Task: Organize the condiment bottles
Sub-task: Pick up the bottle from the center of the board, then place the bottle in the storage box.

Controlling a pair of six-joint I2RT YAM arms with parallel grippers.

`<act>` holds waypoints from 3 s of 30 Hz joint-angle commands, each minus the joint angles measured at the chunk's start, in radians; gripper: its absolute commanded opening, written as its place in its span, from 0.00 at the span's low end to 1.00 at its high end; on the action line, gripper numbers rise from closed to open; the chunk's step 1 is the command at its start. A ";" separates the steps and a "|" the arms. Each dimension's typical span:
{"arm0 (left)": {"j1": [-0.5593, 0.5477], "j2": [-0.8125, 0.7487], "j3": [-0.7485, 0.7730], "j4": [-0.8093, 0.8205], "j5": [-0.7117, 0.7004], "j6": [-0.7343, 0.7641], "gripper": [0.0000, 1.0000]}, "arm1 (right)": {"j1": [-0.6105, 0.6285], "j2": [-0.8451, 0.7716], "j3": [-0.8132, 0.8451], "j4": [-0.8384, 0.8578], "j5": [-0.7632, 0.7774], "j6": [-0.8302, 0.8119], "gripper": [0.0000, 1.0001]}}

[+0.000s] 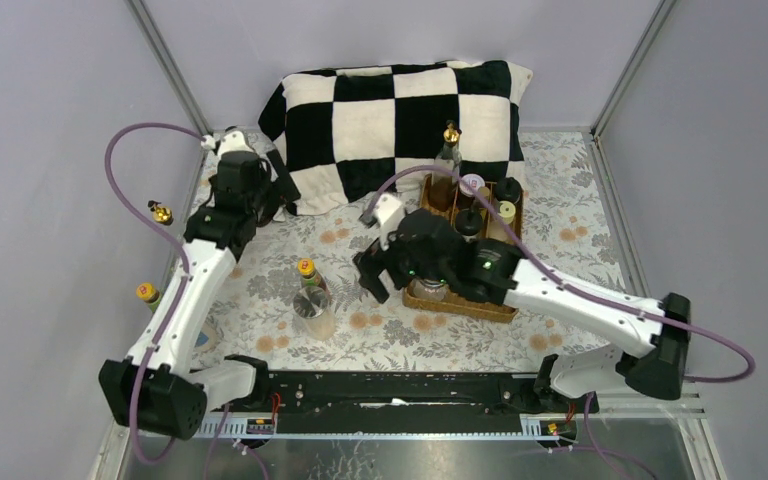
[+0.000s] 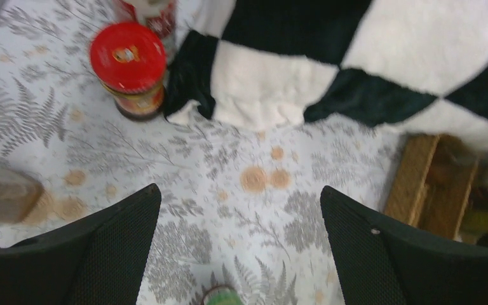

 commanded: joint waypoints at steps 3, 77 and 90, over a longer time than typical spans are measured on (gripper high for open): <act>0.130 0.083 0.095 0.005 -0.024 0.022 0.99 | 0.056 0.114 0.022 0.169 -0.124 -0.057 0.92; 0.367 0.032 0.011 0.072 0.216 0.094 0.99 | -0.034 0.328 0.456 0.160 0.290 -0.203 0.14; 0.367 0.036 0.002 0.081 0.227 0.090 0.99 | -0.331 0.112 0.377 -0.101 0.387 -0.129 0.13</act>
